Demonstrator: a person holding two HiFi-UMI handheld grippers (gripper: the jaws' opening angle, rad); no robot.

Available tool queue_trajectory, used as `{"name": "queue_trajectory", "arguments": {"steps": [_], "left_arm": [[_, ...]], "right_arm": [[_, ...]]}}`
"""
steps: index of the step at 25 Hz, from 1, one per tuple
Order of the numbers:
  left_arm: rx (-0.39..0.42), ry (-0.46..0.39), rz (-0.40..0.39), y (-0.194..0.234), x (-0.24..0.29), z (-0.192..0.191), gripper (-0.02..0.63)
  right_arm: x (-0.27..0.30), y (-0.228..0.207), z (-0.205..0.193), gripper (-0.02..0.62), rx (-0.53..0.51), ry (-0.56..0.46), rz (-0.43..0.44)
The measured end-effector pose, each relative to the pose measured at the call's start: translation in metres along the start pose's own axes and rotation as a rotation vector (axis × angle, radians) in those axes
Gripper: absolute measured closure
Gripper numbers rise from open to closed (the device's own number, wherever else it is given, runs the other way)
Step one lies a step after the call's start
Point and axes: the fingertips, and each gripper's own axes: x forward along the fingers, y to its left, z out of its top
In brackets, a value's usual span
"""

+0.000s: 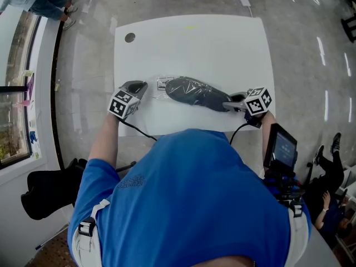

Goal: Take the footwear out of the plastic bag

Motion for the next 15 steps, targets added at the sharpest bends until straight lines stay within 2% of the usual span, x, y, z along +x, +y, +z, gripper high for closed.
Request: {"name": "queue_trajectory", "arguments": {"steps": [4, 15], "left_arm": [[-0.018, 0.002, 0.007, 0.006, -0.002, 0.001, 0.595], [-0.004, 0.025, 0.014, 0.02, 0.007, -0.005, 0.595]], "right_arm": [[-0.006, -0.003, 0.001, 0.517, 0.001, -0.001, 0.003], [-0.052, -0.016, -0.026, 0.525, 0.079, -0.089, -0.053]]}}
